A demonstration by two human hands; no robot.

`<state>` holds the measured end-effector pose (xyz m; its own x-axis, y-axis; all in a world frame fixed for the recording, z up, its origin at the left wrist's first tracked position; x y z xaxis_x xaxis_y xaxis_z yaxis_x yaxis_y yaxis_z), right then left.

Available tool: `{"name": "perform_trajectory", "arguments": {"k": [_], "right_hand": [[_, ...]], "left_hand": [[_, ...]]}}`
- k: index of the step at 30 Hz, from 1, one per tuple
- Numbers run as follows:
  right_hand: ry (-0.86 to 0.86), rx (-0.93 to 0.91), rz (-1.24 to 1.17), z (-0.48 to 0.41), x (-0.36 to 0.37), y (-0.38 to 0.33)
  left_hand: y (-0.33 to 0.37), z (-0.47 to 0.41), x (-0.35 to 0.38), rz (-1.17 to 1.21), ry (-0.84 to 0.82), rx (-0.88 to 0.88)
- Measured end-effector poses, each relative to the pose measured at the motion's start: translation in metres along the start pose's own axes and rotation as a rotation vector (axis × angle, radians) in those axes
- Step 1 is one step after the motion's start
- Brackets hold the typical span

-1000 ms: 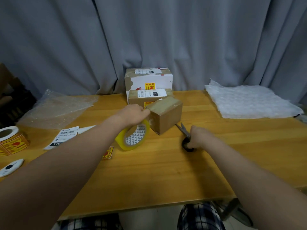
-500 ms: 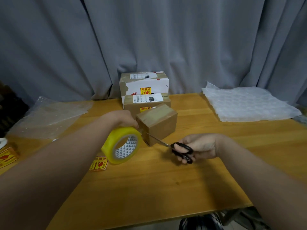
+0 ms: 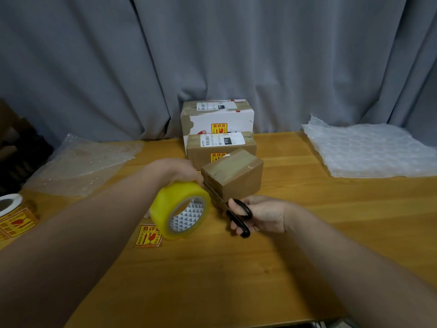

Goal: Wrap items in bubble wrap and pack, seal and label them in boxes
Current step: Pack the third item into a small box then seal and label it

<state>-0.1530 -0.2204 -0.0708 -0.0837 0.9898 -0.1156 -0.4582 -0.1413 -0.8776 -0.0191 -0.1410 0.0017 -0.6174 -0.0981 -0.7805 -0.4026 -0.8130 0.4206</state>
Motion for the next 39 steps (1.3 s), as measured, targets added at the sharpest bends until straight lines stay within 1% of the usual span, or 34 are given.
{"name": "perform_trajectory", "arguments": {"k": [4, 7, 12, 19, 24, 29, 32, 35, 39], "right_hand": [[0.053, -0.036, -0.027, -0.002, -0.005, -0.001], [0.041, -0.063, -0.046, -0.002, -0.004, -0.002], [0.072, -0.111, -0.057, -0.002, -0.006, -0.006], [0.158, -0.152, -0.061, -0.005, -0.010, -0.006], [0.189, -0.150, -0.034, -0.006, -0.014, -0.007], [0.150, -0.153, -0.057, -0.008, -0.011, -0.009], [0.071, -0.139, -0.106, -0.010, -0.006, -0.007], [0.000, -0.121, -0.087, -0.010, 0.000, -0.008], [0.001, -0.124, -0.052, -0.011, 0.001, -0.010]], "left_hand": [[-0.003, -0.002, -0.002, 0.012, 0.020, -0.036], [-0.005, -0.002, -0.001, 0.028, 0.015, -0.048], [-0.001, 0.004, 0.001, 0.088, 0.045, -0.021], [-0.012, 0.013, 0.003, 0.215, 0.057, -0.074], [-0.011, 0.019, 0.001, 0.192, 0.090, -0.053], [-0.013, 0.026, -0.002, 0.191, 0.122, -0.042], [-0.017, 0.027, -0.002, 0.222, 0.133, -0.041], [-0.024, 0.024, -0.002, 0.241, 0.141, -0.049], [-0.031, 0.022, -0.005, 0.237, 0.167, -0.062]]}}
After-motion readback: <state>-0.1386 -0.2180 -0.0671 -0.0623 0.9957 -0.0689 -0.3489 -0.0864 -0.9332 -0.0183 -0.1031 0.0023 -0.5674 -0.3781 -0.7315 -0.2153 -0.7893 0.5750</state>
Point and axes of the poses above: each hand's wrist, its own z-axis away from the middle knuckle, its own x-axis out of the palm, y = z × x, the point moved 10 cm from there along -z, towards the middle knuckle, and after that the axes turned 1 degree about x, right-handed, at the moved point
